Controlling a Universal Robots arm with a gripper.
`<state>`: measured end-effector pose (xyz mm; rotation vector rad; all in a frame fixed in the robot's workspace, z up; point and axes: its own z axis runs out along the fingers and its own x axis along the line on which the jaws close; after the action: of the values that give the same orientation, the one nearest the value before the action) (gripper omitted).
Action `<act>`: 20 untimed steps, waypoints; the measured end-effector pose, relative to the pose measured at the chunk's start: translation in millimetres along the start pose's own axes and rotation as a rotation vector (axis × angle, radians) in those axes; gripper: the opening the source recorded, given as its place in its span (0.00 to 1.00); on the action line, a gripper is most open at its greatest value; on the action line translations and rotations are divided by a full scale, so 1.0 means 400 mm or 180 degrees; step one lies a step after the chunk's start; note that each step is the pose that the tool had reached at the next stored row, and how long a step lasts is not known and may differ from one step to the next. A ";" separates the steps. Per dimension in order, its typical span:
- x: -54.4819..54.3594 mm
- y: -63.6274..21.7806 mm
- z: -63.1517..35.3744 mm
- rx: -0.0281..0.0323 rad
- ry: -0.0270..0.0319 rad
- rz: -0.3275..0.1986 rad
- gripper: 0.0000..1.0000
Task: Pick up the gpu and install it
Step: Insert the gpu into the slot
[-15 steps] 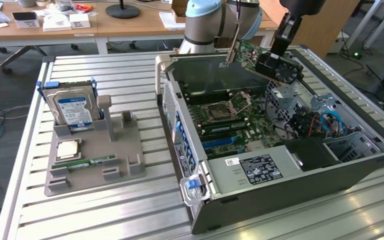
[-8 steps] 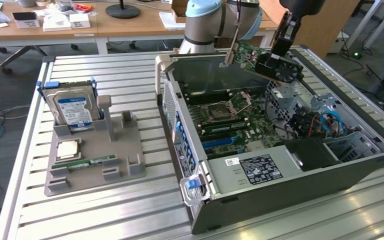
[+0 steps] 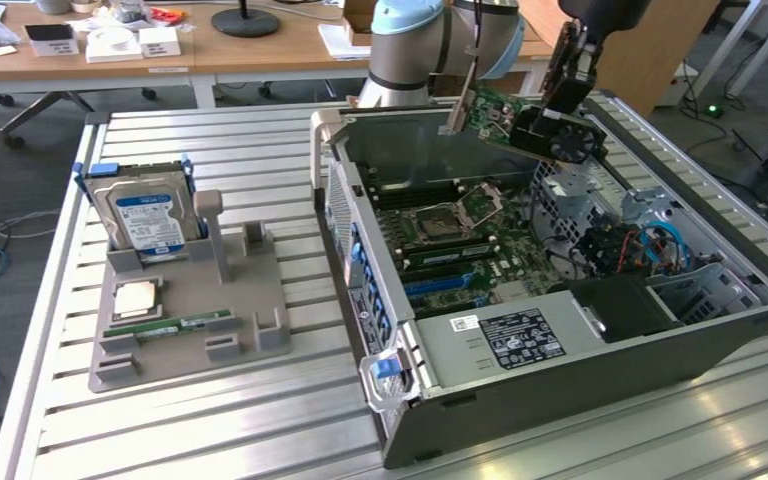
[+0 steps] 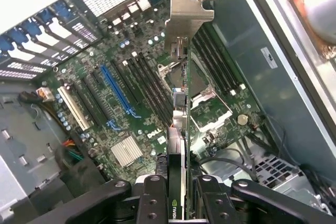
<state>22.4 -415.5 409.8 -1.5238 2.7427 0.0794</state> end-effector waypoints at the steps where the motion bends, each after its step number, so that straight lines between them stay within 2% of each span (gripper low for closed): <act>1: 0.000 0.000 0.000 -0.0001 0.0002 -0.0042 0.26; 20: -0.001 0.001 0.003 -0.0024 0.0038 -0.0884 0.26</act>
<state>22.4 -414.9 408.8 -1.8934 2.5108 0.0794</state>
